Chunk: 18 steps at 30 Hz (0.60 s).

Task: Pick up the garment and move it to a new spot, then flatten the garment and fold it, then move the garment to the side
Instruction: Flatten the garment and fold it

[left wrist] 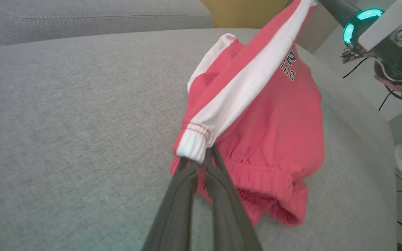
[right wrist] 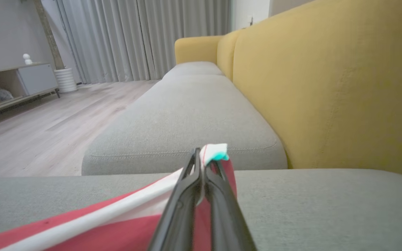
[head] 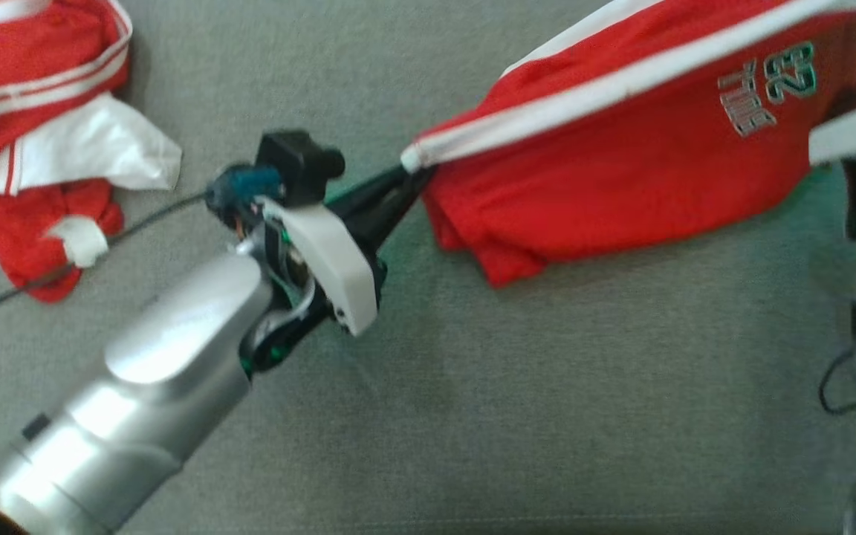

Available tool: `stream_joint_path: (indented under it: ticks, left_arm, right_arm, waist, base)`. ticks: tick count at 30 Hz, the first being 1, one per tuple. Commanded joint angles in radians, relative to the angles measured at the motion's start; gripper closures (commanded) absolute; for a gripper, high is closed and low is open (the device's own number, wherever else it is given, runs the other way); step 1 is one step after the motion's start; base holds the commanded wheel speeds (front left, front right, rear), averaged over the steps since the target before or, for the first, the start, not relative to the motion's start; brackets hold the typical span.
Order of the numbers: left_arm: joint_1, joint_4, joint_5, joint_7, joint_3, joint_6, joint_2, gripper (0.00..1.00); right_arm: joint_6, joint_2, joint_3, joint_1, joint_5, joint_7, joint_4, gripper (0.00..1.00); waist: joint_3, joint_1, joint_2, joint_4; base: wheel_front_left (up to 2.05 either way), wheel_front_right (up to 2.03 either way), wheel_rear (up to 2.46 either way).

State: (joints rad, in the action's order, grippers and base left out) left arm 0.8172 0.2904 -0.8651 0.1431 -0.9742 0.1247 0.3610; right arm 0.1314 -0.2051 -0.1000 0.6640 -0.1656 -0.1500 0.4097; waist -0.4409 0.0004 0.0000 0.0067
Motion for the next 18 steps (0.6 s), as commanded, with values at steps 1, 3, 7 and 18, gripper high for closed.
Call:
stream_joint_path:
  ticks: [1, 3, 7, 18]
  left_arm:
    - [0.055, -0.011, -0.008, 0.007, 0.038, 0.005, 0.027, 1.0]
    - [0.074, -0.004, -0.018, 0.016, 0.037, 0.005, 0.031, 1.0]
    - [0.085, 0.007, -0.041, 0.035, 0.029, 0.005, 0.032, 1.0]
    - [-0.002, -0.014, 0.088, -0.189, 0.05, -0.141, 0.052, 0.0]
  right_arm:
    - [-0.001, -0.021, 0.028, 0.058, 0.007, -0.026, 0.034, 1.0]
    - [-0.001, -0.023, 0.044, 0.107, 0.01, -0.048, 0.11, 1.0]
    - [-0.001, -0.011, 0.082, 0.177, -0.012, -0.081, 0.235, 0.0]
    - [-0.001, -0.106, 0.2, 0.152, -0.135, -0.11, 0.349, 0.0]
  waist:
    - [-0.048, -0.0004, 0.0, 0.034]
    - [-0.059, -0.0004, 0.0, 0.042]
    - [-0.068, -0.0004, 0.0, 0.05]
    - [-0.013, -0.0004, 0.0, 0.077]
  base:
    - [0.0, 0.0, 0.0]
    - [0.0, 0.0, 0.0]
    - [0.0, 0.0, 0.0]
    - [0.0, 0.0, 0.0]
